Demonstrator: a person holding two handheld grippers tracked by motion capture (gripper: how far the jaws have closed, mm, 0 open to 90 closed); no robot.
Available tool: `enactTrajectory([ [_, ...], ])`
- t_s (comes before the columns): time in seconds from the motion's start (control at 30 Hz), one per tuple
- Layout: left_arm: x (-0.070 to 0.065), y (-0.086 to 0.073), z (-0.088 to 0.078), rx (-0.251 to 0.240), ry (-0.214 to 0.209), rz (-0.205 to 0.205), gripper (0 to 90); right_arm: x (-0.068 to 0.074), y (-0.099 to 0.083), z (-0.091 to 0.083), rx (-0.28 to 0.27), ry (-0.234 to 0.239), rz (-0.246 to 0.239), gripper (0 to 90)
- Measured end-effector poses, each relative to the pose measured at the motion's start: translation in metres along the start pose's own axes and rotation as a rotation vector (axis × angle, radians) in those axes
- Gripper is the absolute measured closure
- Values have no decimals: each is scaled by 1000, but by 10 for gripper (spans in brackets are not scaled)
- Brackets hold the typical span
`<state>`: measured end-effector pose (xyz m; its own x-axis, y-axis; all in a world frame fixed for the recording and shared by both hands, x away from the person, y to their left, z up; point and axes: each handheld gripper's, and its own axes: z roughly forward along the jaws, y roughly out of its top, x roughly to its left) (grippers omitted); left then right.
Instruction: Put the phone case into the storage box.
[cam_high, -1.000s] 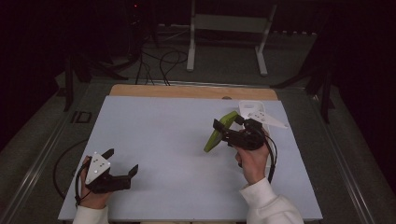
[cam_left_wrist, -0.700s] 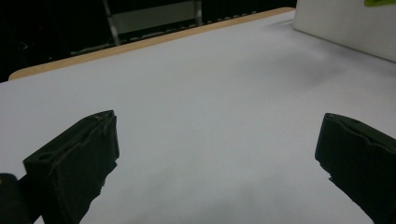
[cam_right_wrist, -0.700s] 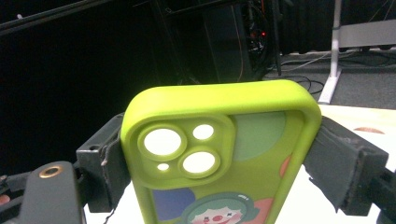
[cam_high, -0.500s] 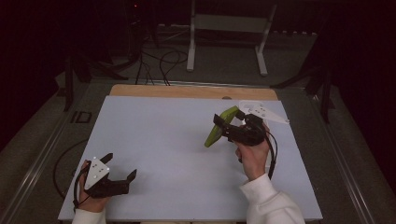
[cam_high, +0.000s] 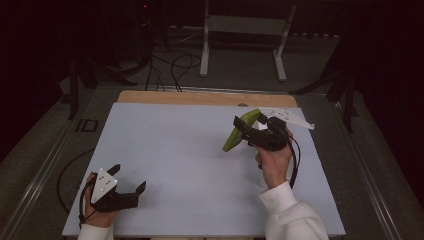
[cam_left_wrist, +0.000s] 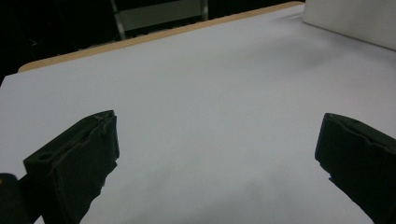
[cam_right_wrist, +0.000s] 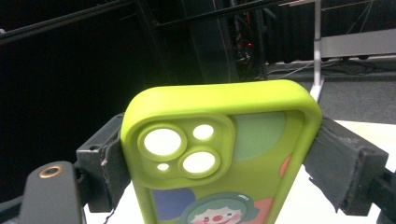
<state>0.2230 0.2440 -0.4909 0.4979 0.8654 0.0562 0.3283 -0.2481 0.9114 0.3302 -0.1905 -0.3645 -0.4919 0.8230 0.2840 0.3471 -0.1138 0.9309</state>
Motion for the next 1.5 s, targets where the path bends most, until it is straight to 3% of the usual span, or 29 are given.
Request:
enactTrajectory([
  [1.5,-5,1,0,0,-3,11,4,-20,16,20,9,-111,-14,163],
])
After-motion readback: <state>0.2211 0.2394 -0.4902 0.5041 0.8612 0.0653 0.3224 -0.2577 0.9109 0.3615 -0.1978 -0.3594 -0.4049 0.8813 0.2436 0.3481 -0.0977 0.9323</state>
